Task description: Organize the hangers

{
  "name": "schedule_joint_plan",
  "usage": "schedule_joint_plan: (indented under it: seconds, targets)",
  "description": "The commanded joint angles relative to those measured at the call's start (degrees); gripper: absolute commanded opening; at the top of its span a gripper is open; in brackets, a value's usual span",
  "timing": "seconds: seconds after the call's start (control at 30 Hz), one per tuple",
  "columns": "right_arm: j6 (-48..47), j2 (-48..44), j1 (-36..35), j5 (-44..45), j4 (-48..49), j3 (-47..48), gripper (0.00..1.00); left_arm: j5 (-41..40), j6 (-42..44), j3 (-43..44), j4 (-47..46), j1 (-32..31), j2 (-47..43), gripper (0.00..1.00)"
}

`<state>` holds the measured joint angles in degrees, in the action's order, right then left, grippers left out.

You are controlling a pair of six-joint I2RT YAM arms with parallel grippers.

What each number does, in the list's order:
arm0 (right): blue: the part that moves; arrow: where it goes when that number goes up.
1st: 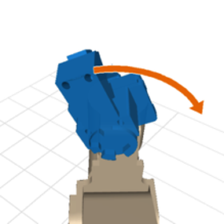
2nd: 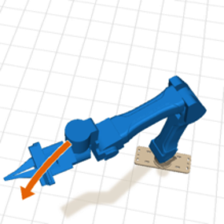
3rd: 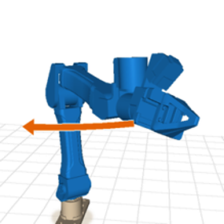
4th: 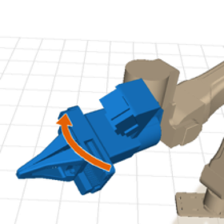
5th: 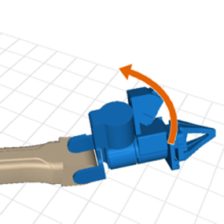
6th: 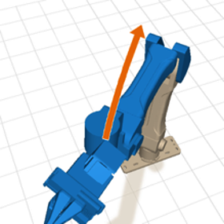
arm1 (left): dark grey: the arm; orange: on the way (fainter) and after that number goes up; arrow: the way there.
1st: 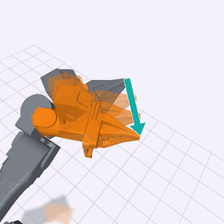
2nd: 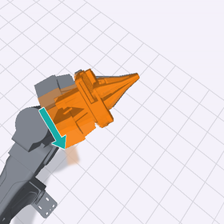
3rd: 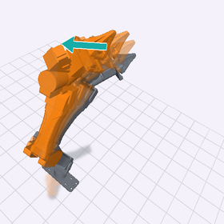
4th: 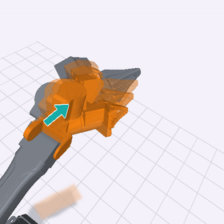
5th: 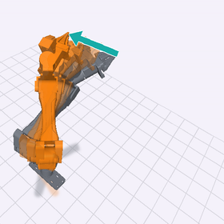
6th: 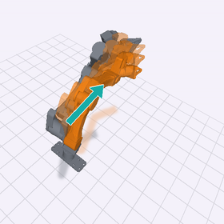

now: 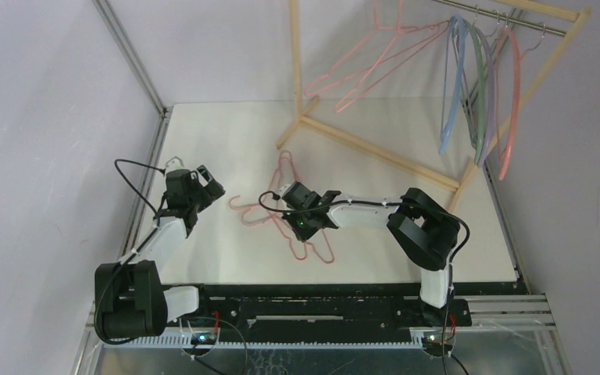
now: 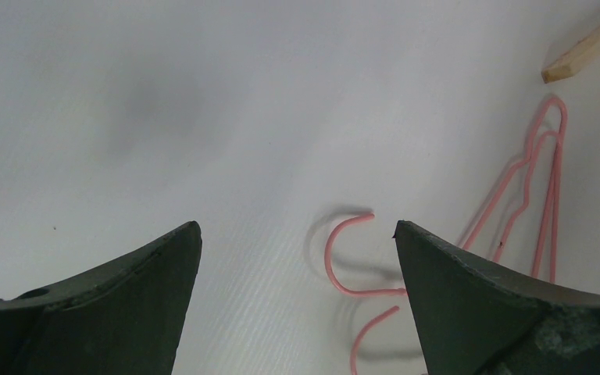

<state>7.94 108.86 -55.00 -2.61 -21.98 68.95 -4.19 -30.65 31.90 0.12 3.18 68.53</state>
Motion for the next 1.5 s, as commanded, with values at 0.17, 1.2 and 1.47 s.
schedule_joint_plan:
  seconds: [0.17,1.2,1.47]
  targets:
    - [3.97,-13.96,4.44,-9.48,-7.90,3.09,0.00,-0.50,-0.55,1.04,-0.41,0.31,-3.09,0.99]
    - [9.64,-48.81,24.37,-39.79,-34.57,17.90,0.00,-0.52,-1.54,1.19,2.33,0.27,-9.12,0.99]
    - [7.20,-52.60,35.39,-49.98,-44.96,24.79,0.00,0.16,-1.37,2.91,2.34,0.24,-7.82,0.98]
